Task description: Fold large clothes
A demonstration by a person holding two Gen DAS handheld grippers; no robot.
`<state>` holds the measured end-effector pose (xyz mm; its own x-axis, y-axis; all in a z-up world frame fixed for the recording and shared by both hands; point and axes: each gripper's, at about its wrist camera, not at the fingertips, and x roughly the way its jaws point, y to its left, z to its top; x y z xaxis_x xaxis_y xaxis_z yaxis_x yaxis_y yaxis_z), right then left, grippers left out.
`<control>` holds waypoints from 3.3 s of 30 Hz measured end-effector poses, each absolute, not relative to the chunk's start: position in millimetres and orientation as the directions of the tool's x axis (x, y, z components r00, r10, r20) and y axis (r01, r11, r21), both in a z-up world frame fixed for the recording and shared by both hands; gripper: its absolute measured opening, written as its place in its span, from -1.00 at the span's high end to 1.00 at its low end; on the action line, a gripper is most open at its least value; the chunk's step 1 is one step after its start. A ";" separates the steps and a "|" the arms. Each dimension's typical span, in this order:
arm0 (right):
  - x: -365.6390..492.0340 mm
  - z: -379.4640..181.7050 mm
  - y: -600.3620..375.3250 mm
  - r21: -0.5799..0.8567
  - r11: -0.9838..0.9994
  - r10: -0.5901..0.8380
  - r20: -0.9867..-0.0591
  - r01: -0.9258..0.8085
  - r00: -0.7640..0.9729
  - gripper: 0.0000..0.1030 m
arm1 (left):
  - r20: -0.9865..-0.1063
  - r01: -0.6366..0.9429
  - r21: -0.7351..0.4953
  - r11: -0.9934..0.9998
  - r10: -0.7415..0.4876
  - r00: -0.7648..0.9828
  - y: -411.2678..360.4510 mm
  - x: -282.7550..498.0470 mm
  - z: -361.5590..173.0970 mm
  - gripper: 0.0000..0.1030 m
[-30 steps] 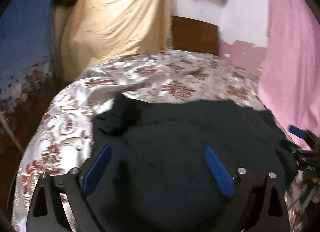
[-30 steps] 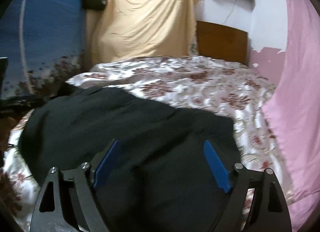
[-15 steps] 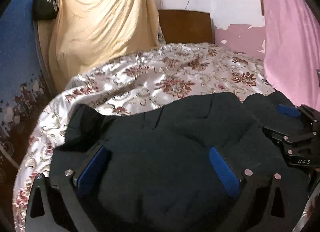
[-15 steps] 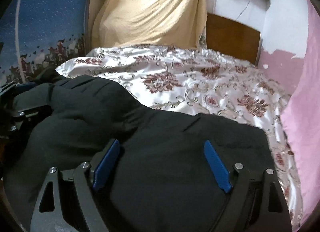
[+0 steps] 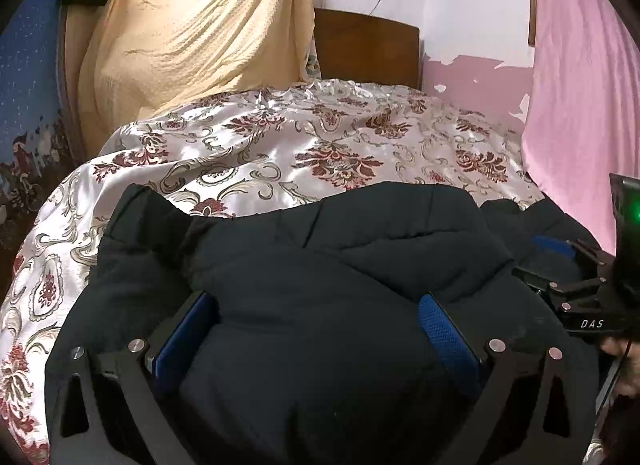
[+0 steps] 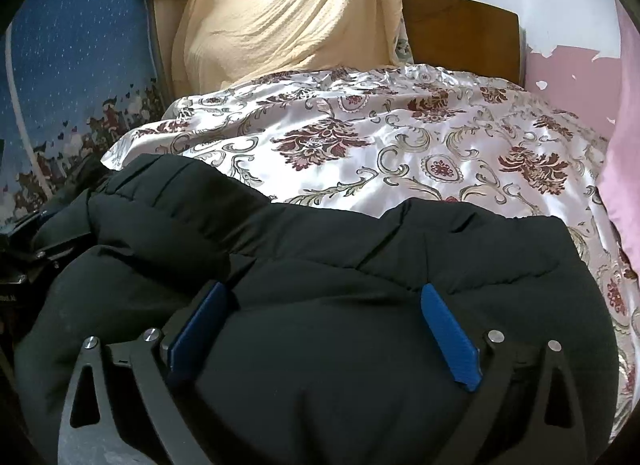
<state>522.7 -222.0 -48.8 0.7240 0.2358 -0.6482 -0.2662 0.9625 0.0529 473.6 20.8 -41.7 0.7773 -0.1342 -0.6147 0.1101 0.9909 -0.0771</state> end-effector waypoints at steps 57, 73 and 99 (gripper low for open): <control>472.7 -28.8 -211.0 -0.015 0.958 0.217 -0.620 -0.288 0.754 -0.90 | -0.687 -0.088 -0.109 0.990 -0.011 0.727 83.6 457.1 -35.6 -1.00; 444.0 -8.8 -324.2 0.017 0.964 0.195 -0.721 -0.265 0.665 -0.97 | -0.744 -0.069 -0.237 0.969 -0.136 0.654 157.5 407.1 -30.2 -1.00; 544.2 -117.3 -350.5 0.513 0.823 0.568 -0.731 -0.245 0.378 -0.98 | -0.818 0.072 -0.320 0.945 -0.314 0.482 138.6 460.6 -88.0 -1.00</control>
